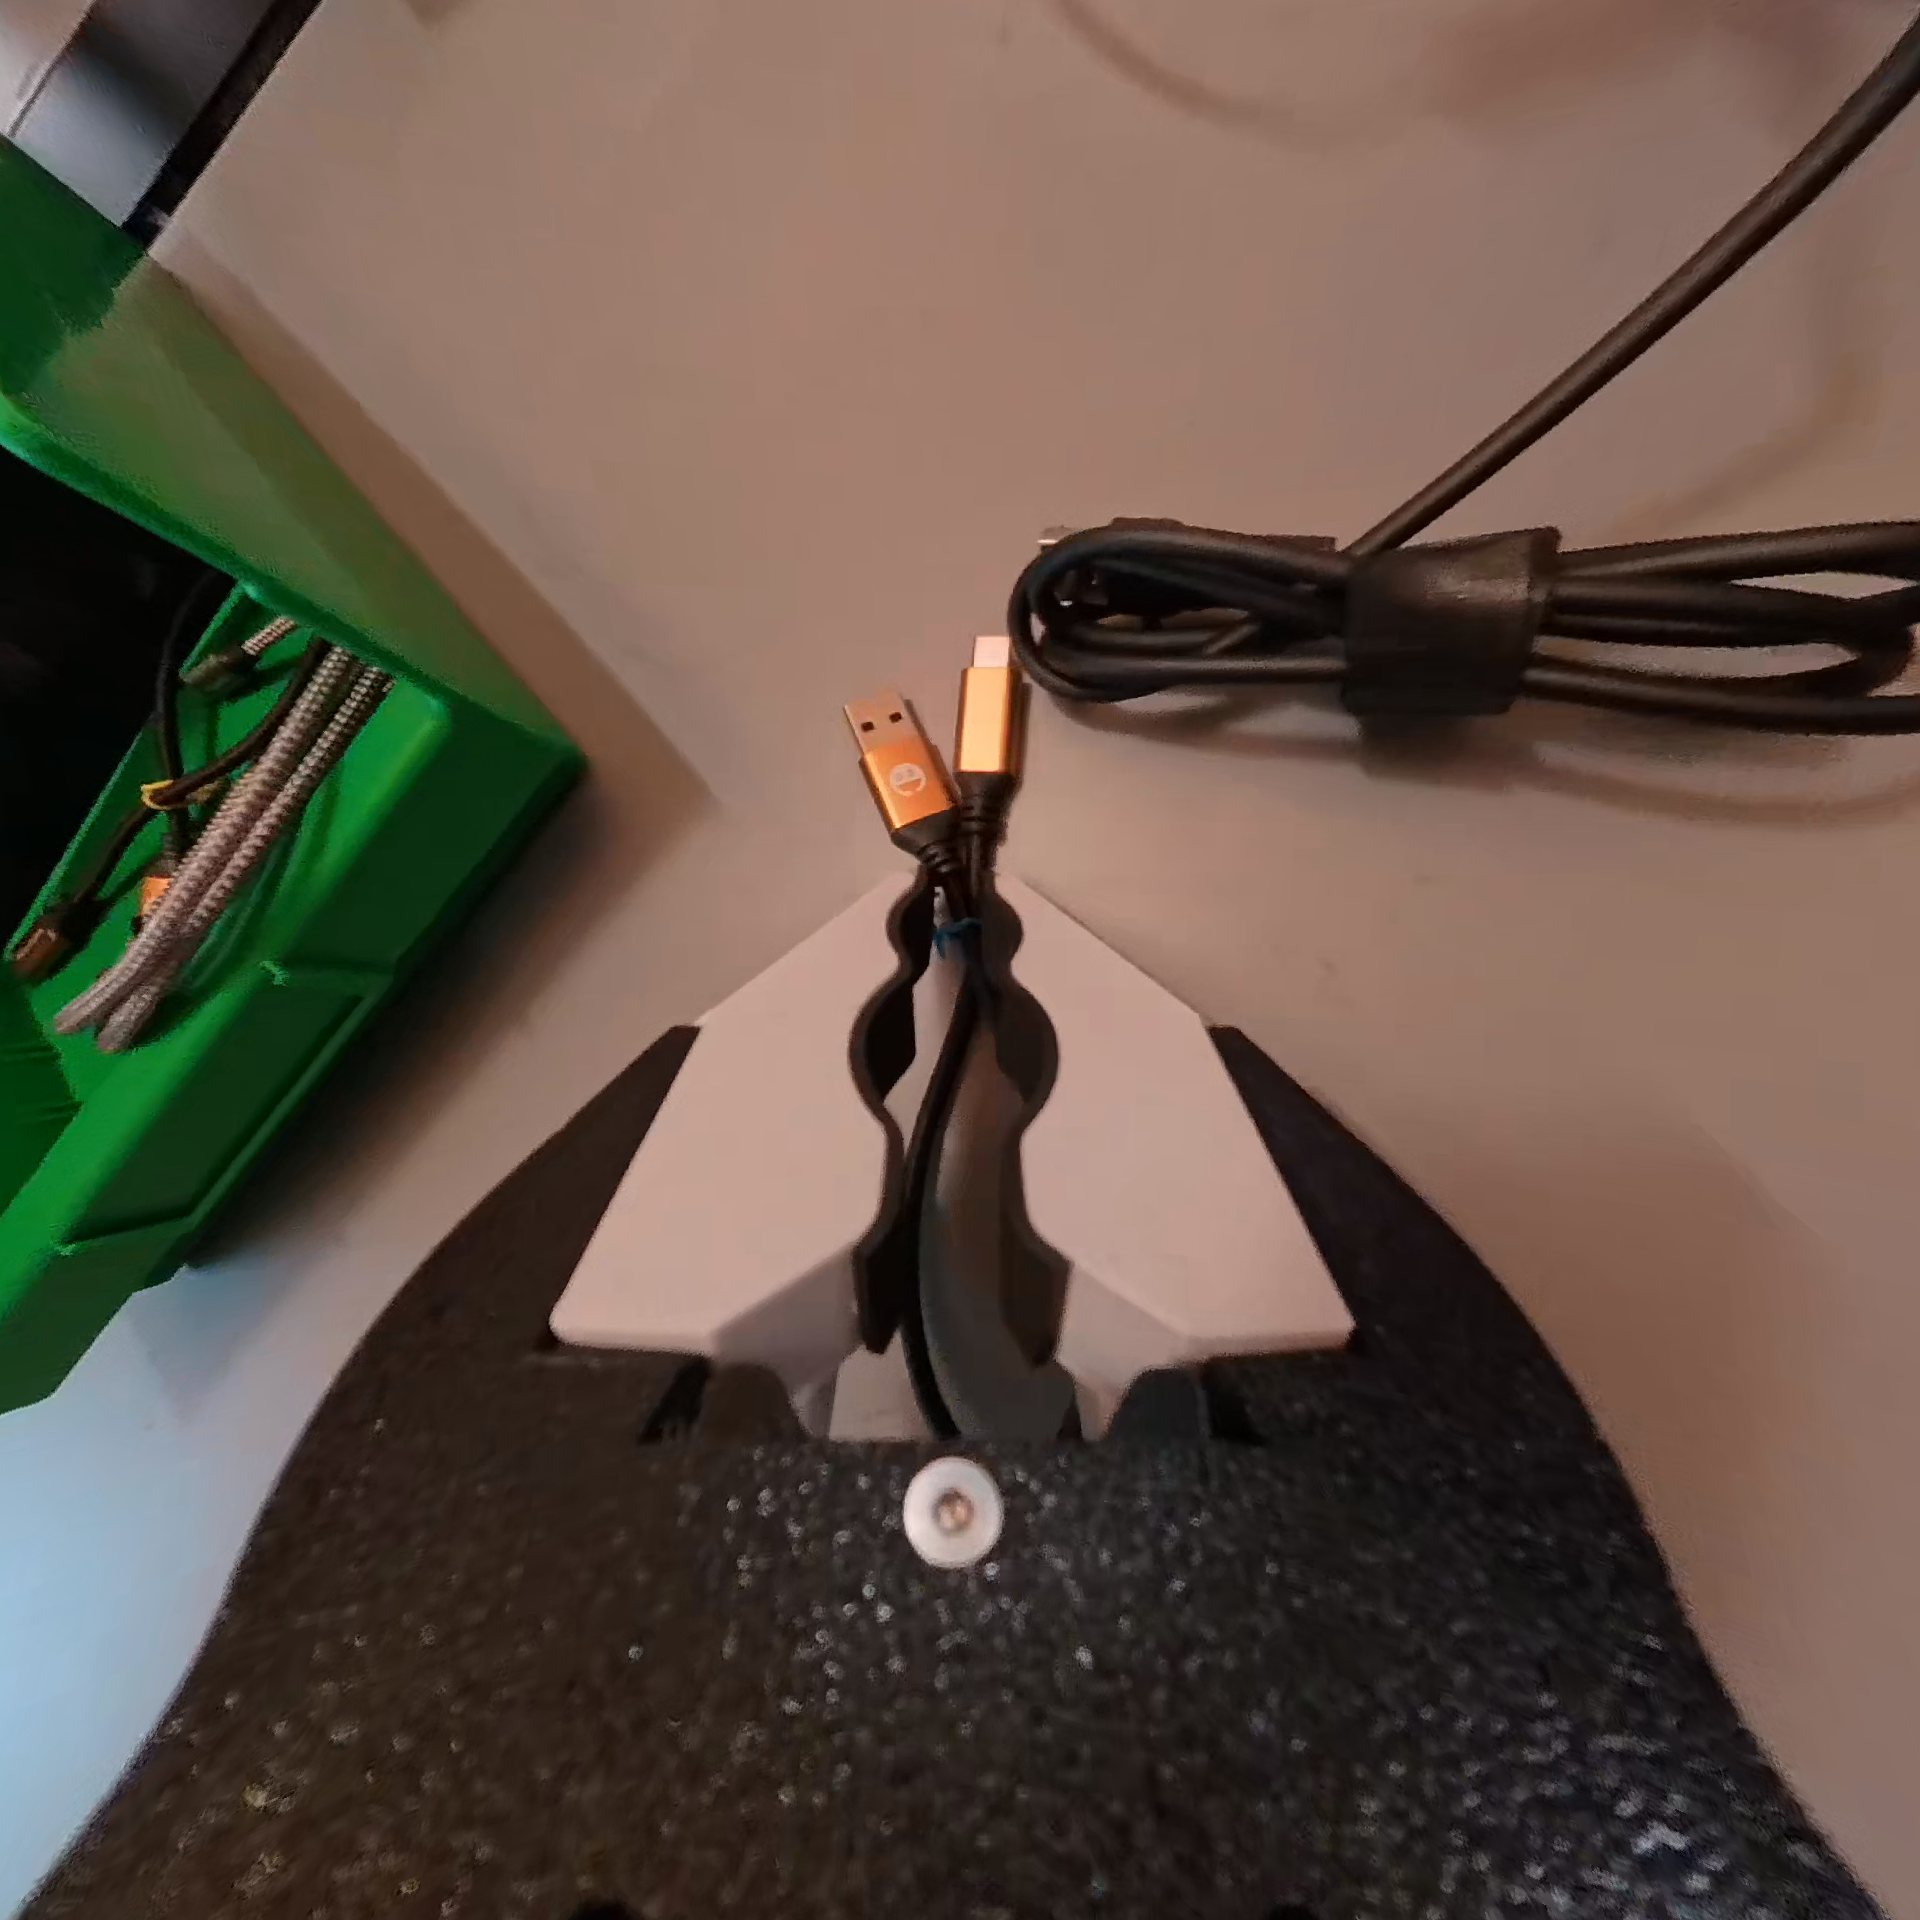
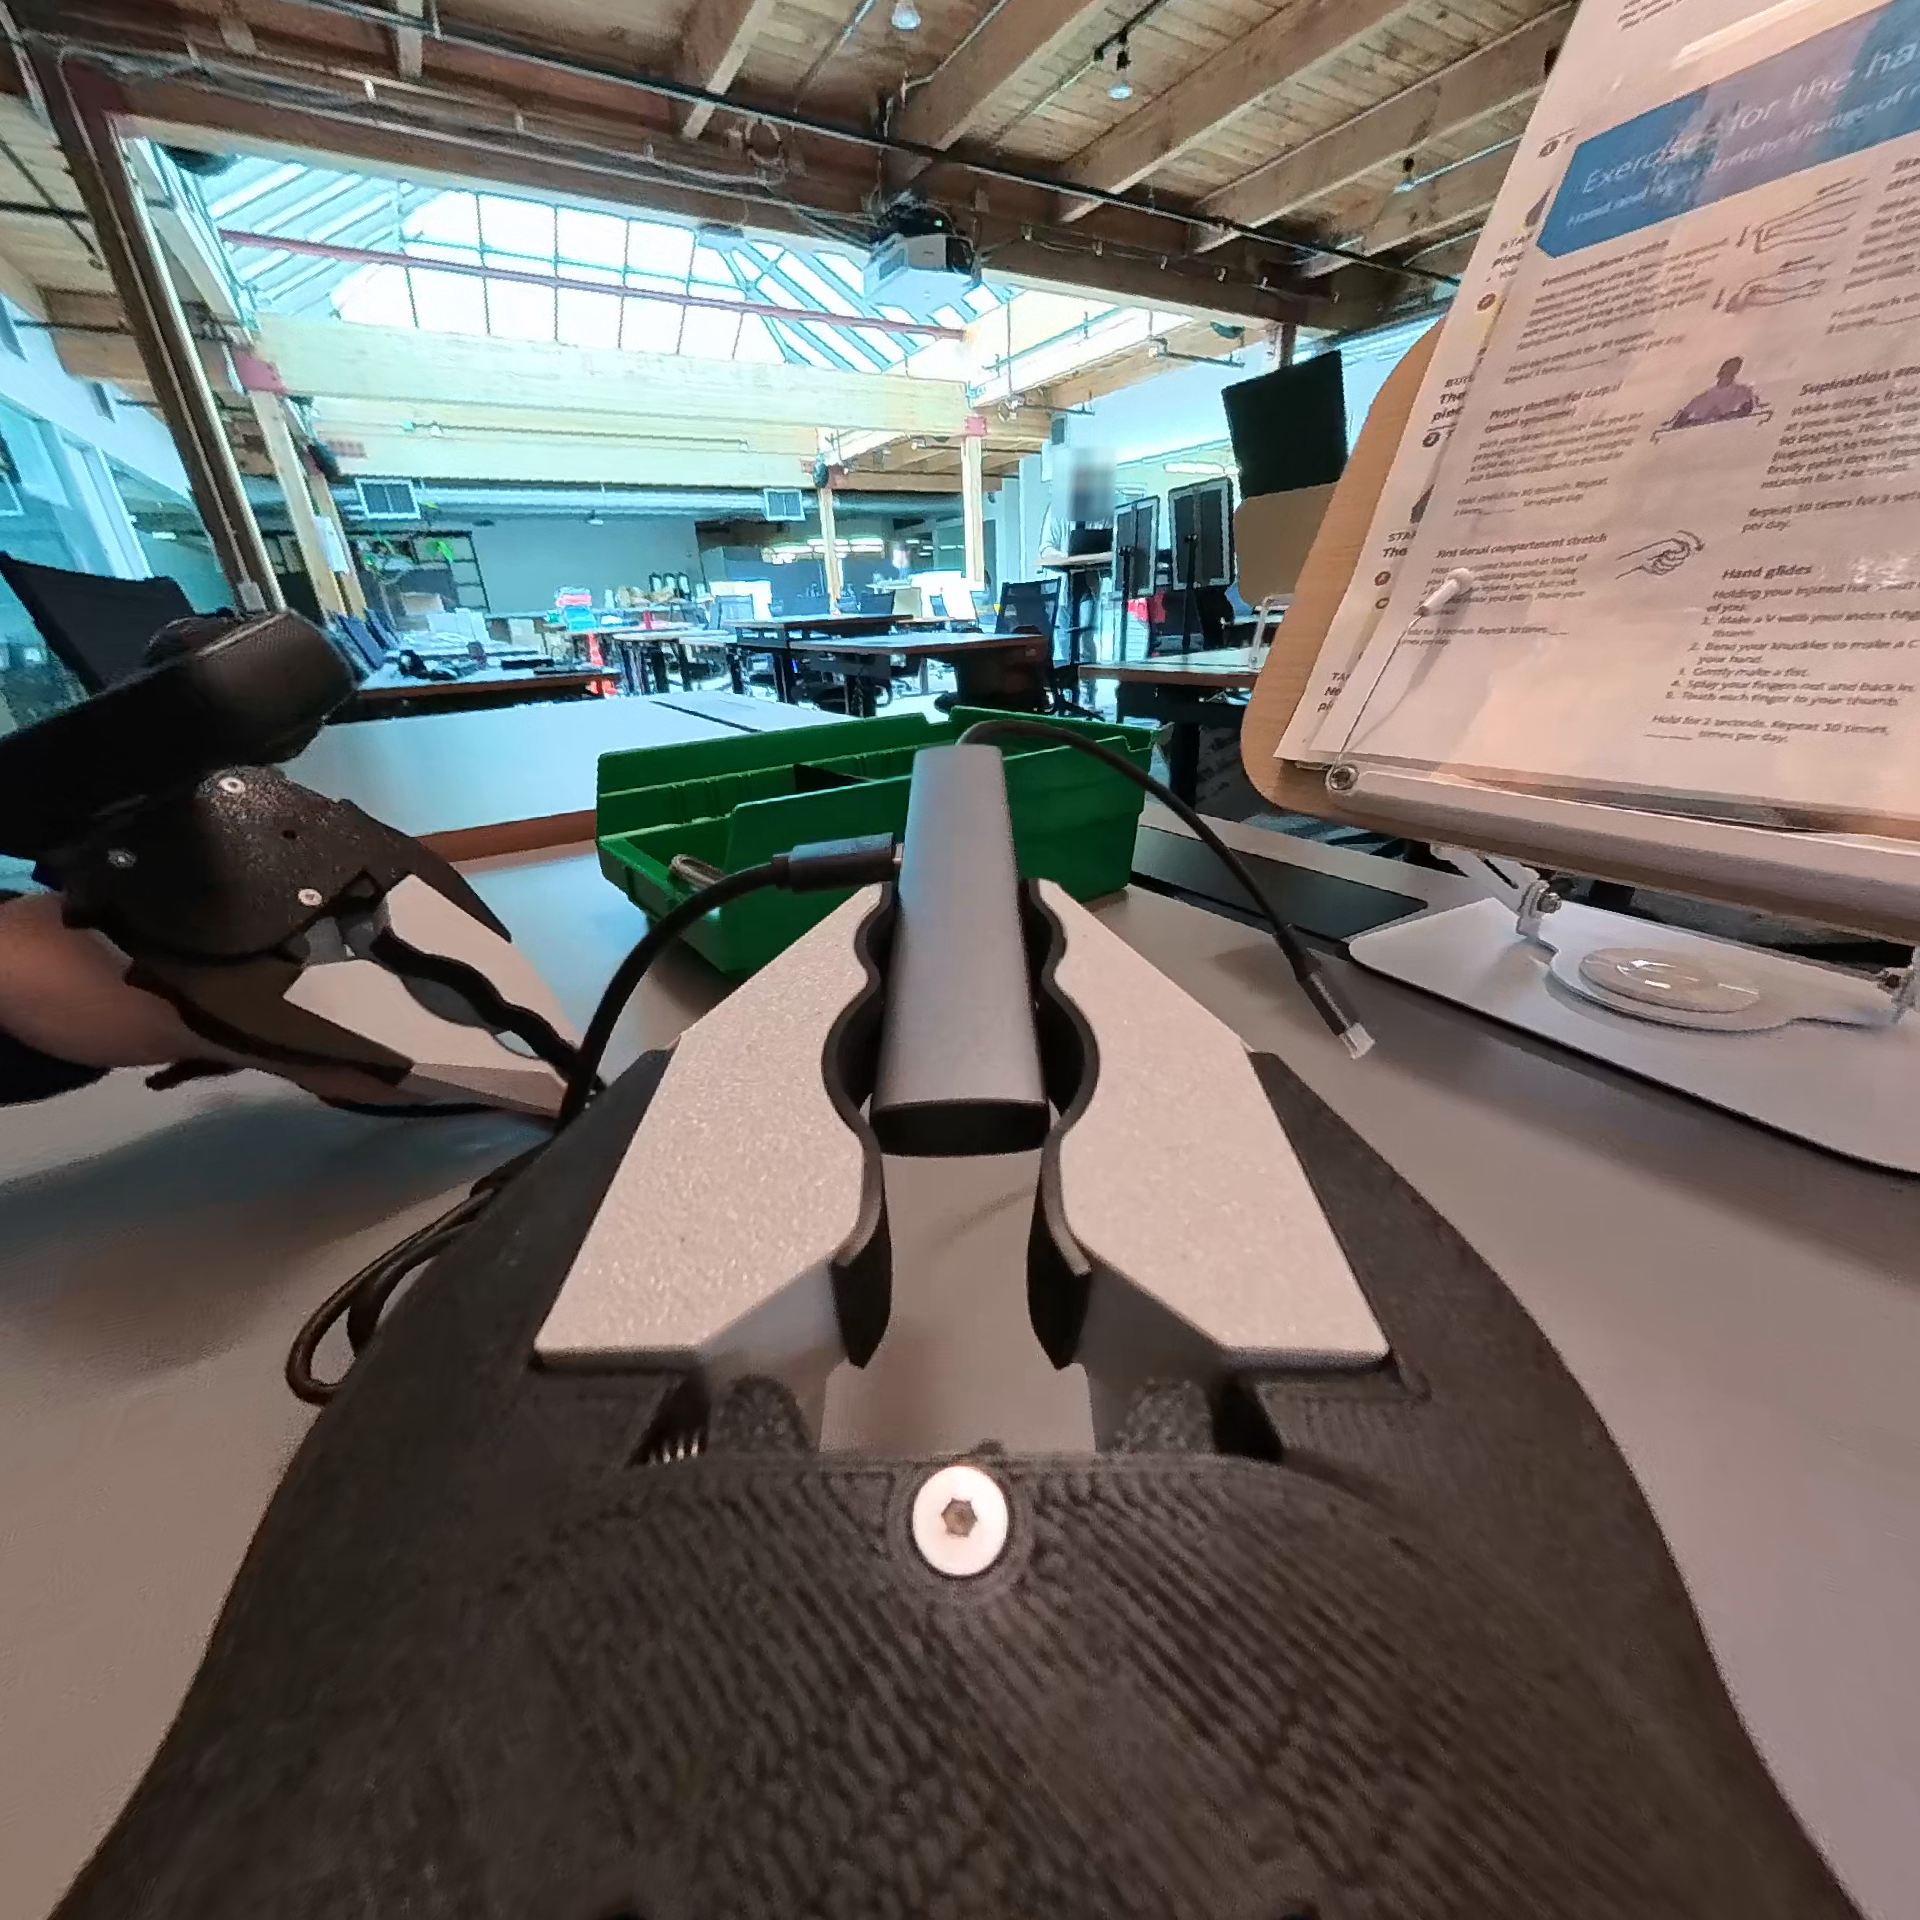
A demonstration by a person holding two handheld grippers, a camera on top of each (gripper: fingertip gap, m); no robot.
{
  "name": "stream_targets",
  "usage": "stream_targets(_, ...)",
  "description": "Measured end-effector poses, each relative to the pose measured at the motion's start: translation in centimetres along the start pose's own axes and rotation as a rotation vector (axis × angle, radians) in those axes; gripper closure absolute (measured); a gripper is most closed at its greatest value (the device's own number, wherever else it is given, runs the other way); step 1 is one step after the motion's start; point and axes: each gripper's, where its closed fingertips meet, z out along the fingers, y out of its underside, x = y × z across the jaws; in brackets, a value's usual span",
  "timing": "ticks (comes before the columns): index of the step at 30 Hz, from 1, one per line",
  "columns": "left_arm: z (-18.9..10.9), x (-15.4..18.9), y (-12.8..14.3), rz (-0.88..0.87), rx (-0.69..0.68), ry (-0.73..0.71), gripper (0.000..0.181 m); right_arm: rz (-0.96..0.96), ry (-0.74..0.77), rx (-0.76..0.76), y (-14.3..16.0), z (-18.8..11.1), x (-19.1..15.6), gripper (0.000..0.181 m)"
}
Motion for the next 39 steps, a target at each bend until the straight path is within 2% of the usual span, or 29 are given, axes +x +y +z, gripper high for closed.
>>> stream_targets(7,-0.5,-0.3,-0.7,0.0,0.079,-0.006,0.181,-0.025,0.028,0.001,-0.2,-0.2,0.4,0.159)
stream_targets(12,-1.0,-1.3,-0.8,-0.003,0.077,-0.039,0.181,-0.029,0.024,-0.006,0.0,-0.1,0.3,0.159)
stream_targets(15,-1.1,1.4,-1.1,0.166,0.118,0.117,0.181,-0.026,0.017,-0.005,0.0,-0.2,0.3,0.159)
stream_targets(18,-0.8,3.1,-0.4,0.36,0.082,0.22,0.175,-0.018,-0.002,-0.011,0.1,-0.1,0.0,0.159)
stream_targets(24,-0.6,2.6,-2.1,0.371,0.185,0.378,0.163,-0.032,-0.014,-0.023,0.3,0.0,-0.3,0.159)
stream_targets(27,-0.2,2.6,-0.8,0.411,0.134,0.477,0.167,-0.028,-0.017,-0.023,0.4,0.0,-0.3,0.159)
stream_targets(29,-0.3,2.9,-0.5,0.433,0.16,0.531,0.17,-0.028,-0.021,-0.026,0.4,0.0,-0.3,0.159)
stream_targets(32,-0.3,3.0,-0.5,0.429,0.241,0.557,0.17,-0.032,-0.023,-0.027,0.4,0.1,-0.3,0.159)
stream_targets(35,0.1,2.6,-0.9,0.323,0.291,0.529,0.17,-0.033,-0.02,-0.028,0.4,0.1,-0.3,0.159)
stream_targets(39,0.5,2.1,-1.2,0.214,0.254,0.395,0.171,-0.036,-0.003,-0.024,0.3,0.0,0.0,0.16)
